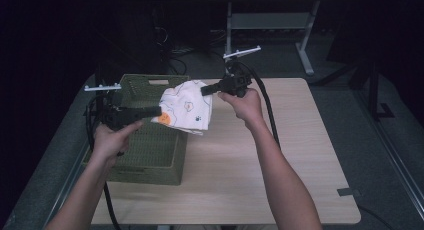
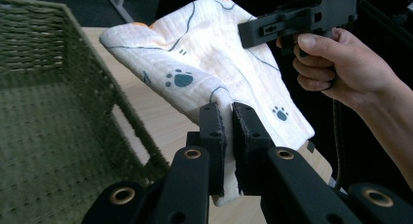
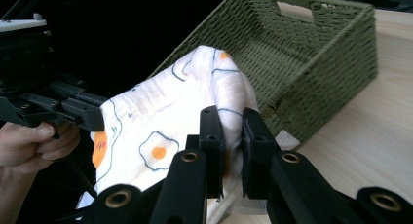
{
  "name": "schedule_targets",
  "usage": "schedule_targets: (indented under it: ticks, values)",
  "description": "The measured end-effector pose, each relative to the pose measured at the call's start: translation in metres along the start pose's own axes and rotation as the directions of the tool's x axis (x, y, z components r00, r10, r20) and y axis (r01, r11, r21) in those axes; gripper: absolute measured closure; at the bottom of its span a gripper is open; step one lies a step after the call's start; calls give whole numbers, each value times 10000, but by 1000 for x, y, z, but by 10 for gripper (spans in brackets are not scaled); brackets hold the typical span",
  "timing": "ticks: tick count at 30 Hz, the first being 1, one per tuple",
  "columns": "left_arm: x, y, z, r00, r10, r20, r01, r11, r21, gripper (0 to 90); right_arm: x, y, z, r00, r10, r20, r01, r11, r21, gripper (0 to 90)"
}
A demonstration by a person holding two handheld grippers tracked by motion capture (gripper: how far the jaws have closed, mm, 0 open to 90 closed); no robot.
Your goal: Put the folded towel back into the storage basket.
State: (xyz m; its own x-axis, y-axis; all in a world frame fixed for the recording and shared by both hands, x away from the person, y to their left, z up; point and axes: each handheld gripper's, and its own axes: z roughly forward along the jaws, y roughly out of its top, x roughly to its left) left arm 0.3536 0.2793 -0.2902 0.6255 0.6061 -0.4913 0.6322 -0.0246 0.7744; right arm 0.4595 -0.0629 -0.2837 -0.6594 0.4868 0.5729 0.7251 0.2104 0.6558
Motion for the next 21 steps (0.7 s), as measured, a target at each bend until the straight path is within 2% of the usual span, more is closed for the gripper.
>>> schedule_targets:
  ticks: [13,21]
  values:
    - [19,-6,-26,9994,-159,-308,157,9999,-64,841,12,11,32,9997,-149,-170,153,9997,206,813]
    - [25,-8,-37,9988,-257,-426,249,9995,-176,841,22,20,48,9991,-322,-277,331,9989,323,813]
